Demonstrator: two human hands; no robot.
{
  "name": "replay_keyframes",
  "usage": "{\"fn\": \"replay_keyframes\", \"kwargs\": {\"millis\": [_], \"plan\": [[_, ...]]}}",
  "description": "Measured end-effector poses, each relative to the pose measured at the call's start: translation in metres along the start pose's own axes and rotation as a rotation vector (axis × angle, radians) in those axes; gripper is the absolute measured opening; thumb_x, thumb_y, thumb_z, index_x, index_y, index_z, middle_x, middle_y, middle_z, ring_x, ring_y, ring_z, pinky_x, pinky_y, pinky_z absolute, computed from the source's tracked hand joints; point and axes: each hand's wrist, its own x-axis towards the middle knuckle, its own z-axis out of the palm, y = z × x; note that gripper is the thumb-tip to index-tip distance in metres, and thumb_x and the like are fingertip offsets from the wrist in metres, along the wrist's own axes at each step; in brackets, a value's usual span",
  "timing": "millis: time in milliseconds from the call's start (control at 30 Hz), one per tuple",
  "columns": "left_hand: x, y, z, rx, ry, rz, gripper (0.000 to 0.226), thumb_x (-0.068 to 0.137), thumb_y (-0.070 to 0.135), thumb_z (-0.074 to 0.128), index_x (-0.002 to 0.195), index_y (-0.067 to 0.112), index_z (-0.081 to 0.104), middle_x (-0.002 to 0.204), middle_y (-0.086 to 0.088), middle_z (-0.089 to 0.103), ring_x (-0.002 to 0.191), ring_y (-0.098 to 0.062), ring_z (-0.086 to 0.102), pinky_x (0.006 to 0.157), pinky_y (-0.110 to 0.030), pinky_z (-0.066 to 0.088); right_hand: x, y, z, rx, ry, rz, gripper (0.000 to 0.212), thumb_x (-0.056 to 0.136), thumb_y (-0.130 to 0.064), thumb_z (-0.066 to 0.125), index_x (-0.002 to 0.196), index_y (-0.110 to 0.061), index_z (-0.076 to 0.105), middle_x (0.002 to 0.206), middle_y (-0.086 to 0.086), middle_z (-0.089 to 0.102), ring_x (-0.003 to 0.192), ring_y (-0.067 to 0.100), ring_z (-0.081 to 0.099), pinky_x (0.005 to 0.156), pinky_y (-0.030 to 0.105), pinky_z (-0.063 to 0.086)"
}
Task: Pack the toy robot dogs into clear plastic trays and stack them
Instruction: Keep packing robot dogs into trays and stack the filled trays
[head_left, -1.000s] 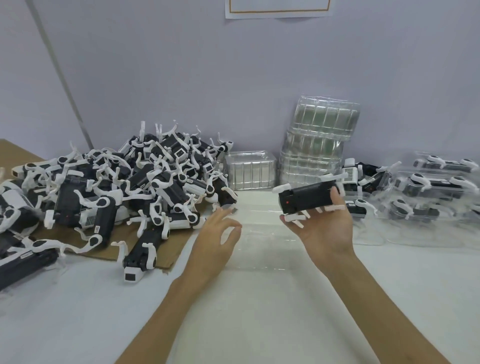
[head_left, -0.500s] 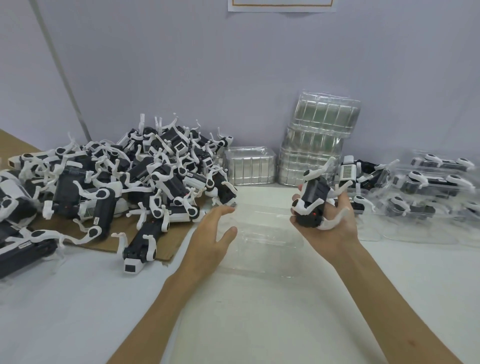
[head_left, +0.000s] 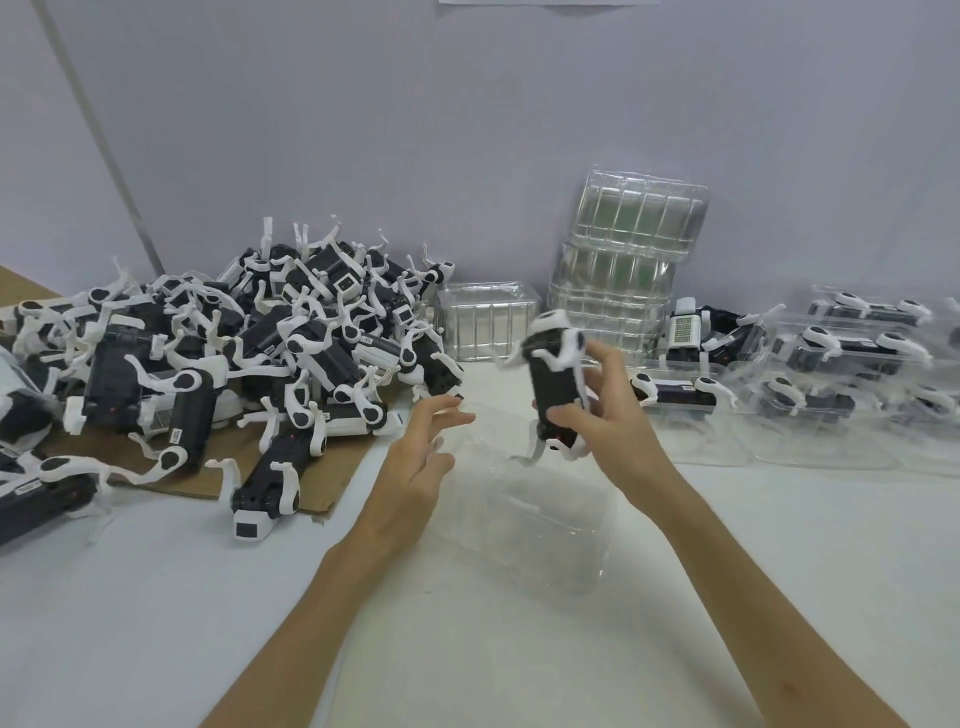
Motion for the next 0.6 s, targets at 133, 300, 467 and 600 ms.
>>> {"fn": "replay_keyframes", "kwargs": {"millis": [133, 300, 467, 600], "plan": [[0.0, -0.004, 0.001, 0.006, 0.025, -0.016, 0.061, 0.077, 0.011, 0.039, 0.131, 0.039, 0.045, 0.126, 0.019, 0.062, 0.129, -0.003, 0.049, 0.108, -0.038, 0.035, -0.002, 0.005, -0.002, -0.267, -0.019, -0.11, 0.046, 0.079, 0.001, 0.071, 0.109, -0.033, 0.063, 0.102, -0.012, 0.072, 0.079, 0.002, 0.067, 0.063, 0.018, 0.051], [0.001, -0.005, 0.002, 0.027, 0.033, -0.028, 0.063, 0.078, 0.016, 0.039, 0.13, 0.051, 0.04, 0.128, 0.025, 0.06, 0.129, 0.003, 0.046, 0.097, -0.034, 0.036, -0.002, 0.006, -0.001, -0.329, -0.046, -0.128, 0.035, 0.083, 0.008, 0.061, 0.089, -0.024, 0.073, 0.095, -0.01, 0.073, 0.086, 0.01, 0.071, 0.065, 0.023, 0.057], [0.001, -0.005, 0.004, 0.096, 0.003, 0.013, 0.06, 0.081, 0.017, 0.037, 0.134, 0.044, 0.045, 0.131, 0.025, 0.057, 0.123, 0.002, 0.051, 0.099, -0.029, 0.036, -0.001, 0.008, -0.005, -0.431, -0.086, -0.14, 0.048, 0.082, 0.012, 0.049, 0.081, -0.03, 0.073, 0.092, -0.011, 0.074, 0.085, 0.012, 0.07, 0.078, 0.031, 0.057], [0.002, -0.004, 0.003, 0.156, -0.005, 0.05, 0.052, 0.083, 0.025, 0.035, 0.122, 0.053, 0.056, 0.129, 0.032, 0.056, 0.117, 0.007, 0.053, 0.094, -0.009, 0.035, 0.002, 0.014, -0.004, -0.453, -0.093, -0.133, 0.042, 0.087, 0.007, 0.051, 0.082, -0.027, 0.076, 0.093, -0.006, 0.075, 0.093, 0.014, 0.066, 0.087, 0.036, 0.052]]}}
